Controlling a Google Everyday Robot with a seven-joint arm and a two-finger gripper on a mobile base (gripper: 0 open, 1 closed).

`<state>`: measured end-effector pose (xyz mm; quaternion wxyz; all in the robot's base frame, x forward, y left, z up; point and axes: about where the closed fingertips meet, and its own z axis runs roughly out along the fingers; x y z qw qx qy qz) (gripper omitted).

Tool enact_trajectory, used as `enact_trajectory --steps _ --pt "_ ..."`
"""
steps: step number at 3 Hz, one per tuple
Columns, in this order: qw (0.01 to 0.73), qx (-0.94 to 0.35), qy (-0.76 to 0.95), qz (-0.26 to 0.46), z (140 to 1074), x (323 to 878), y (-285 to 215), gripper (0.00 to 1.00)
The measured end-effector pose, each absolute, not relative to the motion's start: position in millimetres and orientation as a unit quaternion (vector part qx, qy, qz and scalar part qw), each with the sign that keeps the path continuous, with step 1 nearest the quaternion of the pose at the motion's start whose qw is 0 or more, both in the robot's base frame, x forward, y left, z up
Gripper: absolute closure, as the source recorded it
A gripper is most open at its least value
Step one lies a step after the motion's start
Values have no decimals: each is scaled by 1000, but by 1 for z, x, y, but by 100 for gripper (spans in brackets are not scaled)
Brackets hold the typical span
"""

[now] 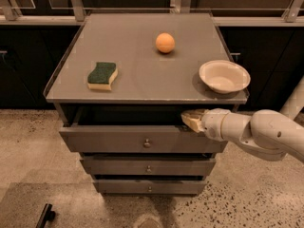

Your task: Open top drawer

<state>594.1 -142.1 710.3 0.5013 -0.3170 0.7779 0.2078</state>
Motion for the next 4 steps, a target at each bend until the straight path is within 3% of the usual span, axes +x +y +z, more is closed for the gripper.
enact_trajectory --steps 4 --pt "457 -369 784 202 681 614 -111 100"
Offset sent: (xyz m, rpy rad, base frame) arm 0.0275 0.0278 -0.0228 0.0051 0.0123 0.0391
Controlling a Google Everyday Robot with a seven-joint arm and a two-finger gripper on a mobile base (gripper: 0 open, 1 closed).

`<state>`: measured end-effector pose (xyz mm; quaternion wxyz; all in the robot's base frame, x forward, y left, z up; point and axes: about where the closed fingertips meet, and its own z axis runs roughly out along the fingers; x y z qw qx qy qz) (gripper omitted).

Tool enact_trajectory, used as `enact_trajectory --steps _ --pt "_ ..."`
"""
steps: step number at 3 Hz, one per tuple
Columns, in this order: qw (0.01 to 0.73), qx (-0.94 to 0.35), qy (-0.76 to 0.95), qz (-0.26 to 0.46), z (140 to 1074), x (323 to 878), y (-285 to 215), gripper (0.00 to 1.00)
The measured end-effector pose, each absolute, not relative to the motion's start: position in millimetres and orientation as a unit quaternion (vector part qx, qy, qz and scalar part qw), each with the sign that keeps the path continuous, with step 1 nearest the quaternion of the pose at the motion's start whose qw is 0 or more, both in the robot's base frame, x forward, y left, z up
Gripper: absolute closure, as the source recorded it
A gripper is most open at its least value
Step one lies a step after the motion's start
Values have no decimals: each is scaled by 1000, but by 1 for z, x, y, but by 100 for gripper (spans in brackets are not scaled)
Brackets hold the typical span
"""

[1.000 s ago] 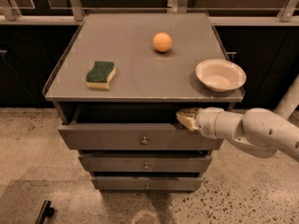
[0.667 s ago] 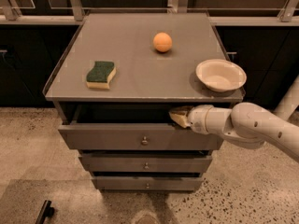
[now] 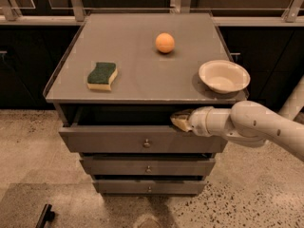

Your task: Open top drawer

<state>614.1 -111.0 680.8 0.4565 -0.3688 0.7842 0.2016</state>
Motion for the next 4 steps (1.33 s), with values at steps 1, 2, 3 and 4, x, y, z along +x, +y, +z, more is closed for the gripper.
enact_trajectory --steps 1,2,3,4 --pt "425 -382 802 176 670 608 -127 100" --pt "423 -380 805 172 668 608 -132 100" --pt "413 -391 803 179 667 602 -124 100" --pt "413 -391 803 179 669 602 -124 100"
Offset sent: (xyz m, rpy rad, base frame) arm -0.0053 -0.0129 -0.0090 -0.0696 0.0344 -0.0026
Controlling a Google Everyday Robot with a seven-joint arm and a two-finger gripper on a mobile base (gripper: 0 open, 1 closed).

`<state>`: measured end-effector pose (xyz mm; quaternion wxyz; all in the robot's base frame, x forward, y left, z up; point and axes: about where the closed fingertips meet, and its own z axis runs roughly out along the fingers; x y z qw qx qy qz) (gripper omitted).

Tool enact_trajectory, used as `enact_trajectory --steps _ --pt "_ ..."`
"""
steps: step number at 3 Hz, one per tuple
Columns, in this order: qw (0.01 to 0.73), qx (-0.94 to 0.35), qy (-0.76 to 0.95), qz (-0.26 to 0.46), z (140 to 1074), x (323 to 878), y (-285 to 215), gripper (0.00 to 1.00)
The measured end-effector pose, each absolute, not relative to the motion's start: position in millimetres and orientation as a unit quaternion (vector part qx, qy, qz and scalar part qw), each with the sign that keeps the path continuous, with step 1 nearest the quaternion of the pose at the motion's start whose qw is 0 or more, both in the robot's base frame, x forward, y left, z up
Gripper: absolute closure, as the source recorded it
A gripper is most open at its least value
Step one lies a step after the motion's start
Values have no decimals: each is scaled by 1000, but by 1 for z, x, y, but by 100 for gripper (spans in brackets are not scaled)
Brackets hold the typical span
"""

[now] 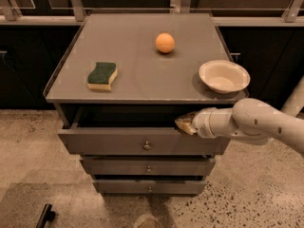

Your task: Open top drawer

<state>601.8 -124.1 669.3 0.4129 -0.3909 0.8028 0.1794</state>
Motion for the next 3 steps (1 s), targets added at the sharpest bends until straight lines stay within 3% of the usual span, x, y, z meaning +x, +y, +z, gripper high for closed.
enact_trajectory --steps 3 --pt "405 -402 793 216 670 581 -112 100"
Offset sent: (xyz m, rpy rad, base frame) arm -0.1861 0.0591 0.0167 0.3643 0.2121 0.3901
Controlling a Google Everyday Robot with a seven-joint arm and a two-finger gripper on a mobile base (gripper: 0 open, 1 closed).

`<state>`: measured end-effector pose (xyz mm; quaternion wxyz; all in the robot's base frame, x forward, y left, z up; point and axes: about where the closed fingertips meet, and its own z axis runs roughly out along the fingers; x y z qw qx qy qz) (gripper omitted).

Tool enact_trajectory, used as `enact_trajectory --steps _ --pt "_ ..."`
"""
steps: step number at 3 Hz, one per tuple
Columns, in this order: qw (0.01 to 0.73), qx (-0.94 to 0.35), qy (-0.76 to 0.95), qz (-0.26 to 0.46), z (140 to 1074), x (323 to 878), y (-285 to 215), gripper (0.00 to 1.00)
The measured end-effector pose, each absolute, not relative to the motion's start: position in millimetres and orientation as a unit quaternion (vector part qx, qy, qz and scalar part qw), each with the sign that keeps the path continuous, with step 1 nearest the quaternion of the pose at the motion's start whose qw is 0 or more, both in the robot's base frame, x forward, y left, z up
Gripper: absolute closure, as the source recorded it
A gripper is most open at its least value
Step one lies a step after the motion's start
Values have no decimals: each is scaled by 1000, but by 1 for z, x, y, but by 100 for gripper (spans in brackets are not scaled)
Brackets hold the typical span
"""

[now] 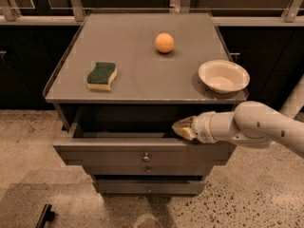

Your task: Open top drawer

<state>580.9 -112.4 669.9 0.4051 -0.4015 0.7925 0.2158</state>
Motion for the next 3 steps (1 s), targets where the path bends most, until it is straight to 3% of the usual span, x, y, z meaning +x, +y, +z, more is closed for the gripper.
enact_trajectory --steps 3 --pt "408 -423 726 359 686 492 -83 100"
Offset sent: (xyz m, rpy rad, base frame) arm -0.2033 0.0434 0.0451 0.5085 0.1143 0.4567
